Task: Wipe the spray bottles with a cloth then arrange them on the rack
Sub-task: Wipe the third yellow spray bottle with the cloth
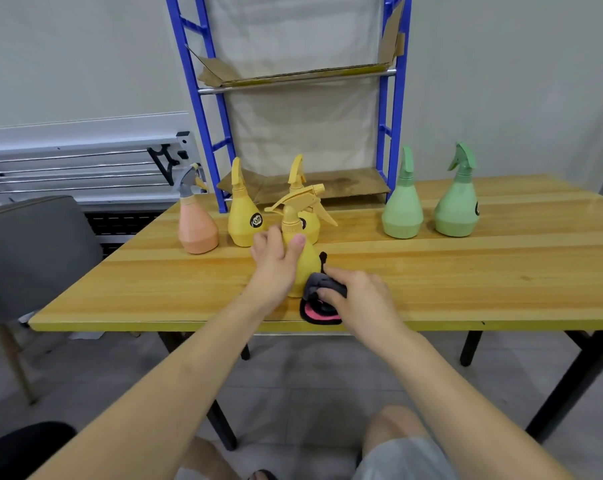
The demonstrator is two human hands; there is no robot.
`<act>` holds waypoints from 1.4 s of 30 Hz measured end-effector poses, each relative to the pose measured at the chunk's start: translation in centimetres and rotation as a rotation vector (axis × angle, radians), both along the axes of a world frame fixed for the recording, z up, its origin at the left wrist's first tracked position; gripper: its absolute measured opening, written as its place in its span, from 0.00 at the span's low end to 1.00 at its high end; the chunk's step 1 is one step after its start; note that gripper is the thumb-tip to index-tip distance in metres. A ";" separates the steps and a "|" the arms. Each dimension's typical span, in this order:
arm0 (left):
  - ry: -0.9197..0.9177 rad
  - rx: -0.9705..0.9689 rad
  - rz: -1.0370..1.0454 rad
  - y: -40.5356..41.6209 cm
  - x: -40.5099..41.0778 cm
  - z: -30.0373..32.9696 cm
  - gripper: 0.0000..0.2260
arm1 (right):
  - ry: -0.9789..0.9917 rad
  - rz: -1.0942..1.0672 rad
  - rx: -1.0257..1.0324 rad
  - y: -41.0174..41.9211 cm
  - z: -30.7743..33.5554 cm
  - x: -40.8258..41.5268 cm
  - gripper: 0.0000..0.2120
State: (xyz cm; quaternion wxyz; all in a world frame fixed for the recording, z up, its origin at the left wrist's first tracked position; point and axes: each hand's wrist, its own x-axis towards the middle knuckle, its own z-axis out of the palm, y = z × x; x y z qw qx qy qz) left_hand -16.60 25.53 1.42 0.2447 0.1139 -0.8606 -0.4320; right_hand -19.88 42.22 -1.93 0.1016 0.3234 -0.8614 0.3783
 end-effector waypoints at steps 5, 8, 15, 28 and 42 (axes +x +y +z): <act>0.037 -0.030 -0.152 -1.8 0.1 0.3 0.14 | -0.029 0.000 0.130 -0.3 1.1 -1.9 0.06; 0.040 0.074 -0.271 -2.3 0.9 0.6 0.14 | -0.075 0.026 0.193 -0.1 2.2 -3.2 0.13; 0.030 0.198 -0.201 -1.1 0.2 -0.5 0.25 | -0.006 0.023 0.174 0.2 1.6 -2.1 0.10; 0.060 0.213 -0.185 -0.9 1.4 -0.8 0.17 | -0.049 0.023 0.211 0.2 2.1 -2.9 0.12; -0.008 -0.078 0.134 0.5 0.7 -0.6 0.31 | 0.068 -0.008 0.194 -0.1 0.8 -2.2 0.06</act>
